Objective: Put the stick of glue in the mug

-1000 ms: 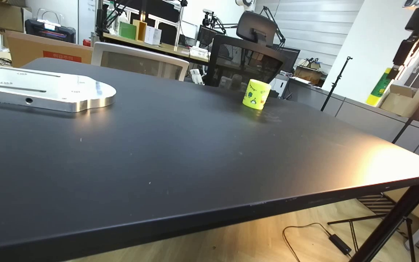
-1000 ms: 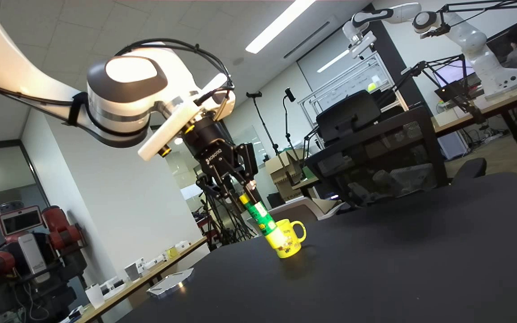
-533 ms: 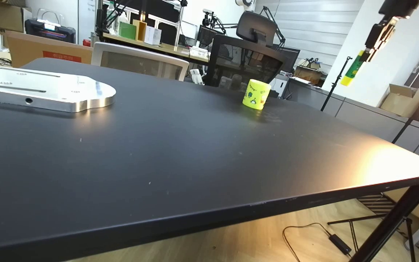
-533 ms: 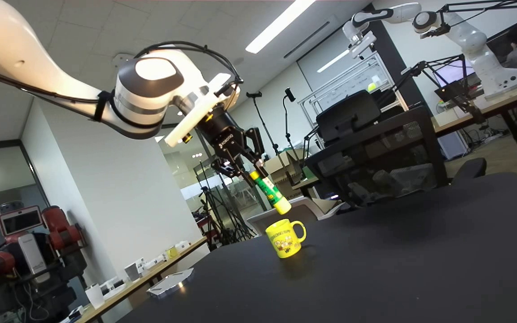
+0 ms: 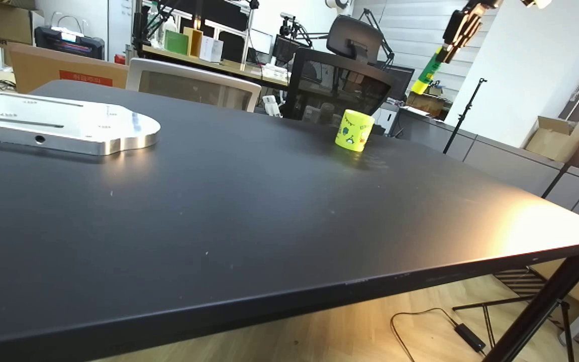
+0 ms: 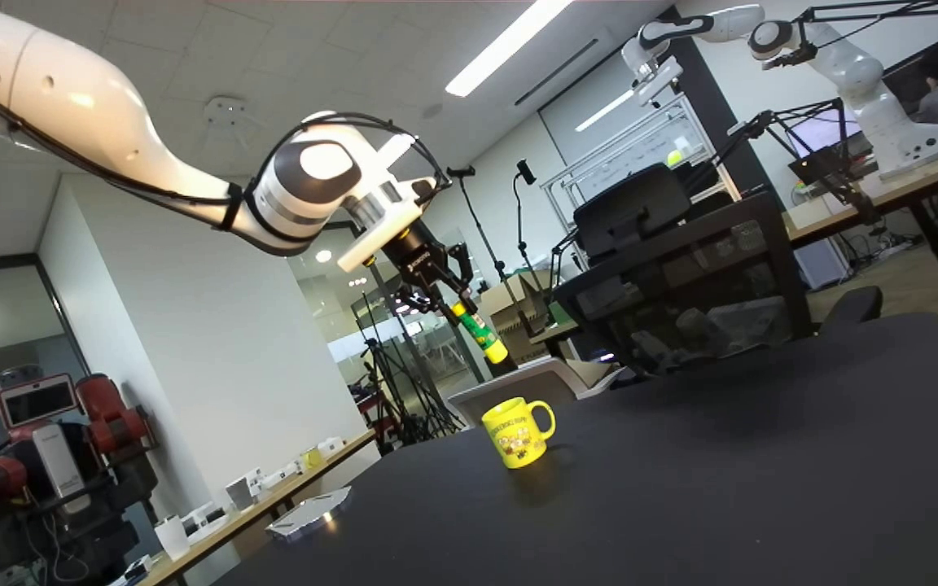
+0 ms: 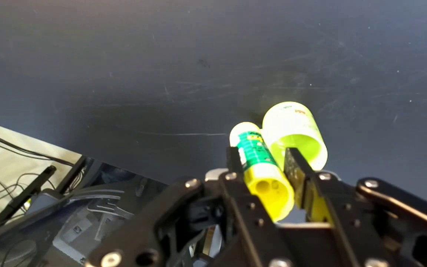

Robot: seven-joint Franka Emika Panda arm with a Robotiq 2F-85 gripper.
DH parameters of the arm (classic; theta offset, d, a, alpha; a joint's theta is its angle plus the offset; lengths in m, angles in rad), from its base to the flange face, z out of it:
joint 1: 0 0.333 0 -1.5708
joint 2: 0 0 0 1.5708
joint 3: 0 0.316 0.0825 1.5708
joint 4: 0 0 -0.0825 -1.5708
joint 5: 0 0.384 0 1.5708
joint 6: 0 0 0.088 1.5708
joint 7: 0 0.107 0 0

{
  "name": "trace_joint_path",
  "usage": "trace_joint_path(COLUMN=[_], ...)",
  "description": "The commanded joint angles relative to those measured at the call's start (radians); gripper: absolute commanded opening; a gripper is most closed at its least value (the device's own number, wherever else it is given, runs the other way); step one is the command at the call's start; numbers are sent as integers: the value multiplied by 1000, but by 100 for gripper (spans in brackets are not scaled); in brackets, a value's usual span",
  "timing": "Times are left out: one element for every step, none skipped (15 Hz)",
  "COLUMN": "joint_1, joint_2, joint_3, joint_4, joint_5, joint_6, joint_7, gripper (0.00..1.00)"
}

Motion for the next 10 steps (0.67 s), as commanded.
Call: trace_joint_path(joint_1=[16,20,24,28,33,22,25,26,26,26], joint_2=[103,123,144,160,173,127,141,152,157,159], joint_3=[32,41,48,51,48,55,56,56,56,56], joint_4=[172,204,239,266,290,198,222,238,247,250], joint_5=[6,7,7,0,-7,-3,-3,-4,-4,-4], joint_6=[-57,-67,-86,-108,-127,-71,-86,-94,-98,-99], joint_7=[21,21,22,25,46,8,12,15,16,16], gripper=[8,8,8,8,8,33,33,33,33,33])
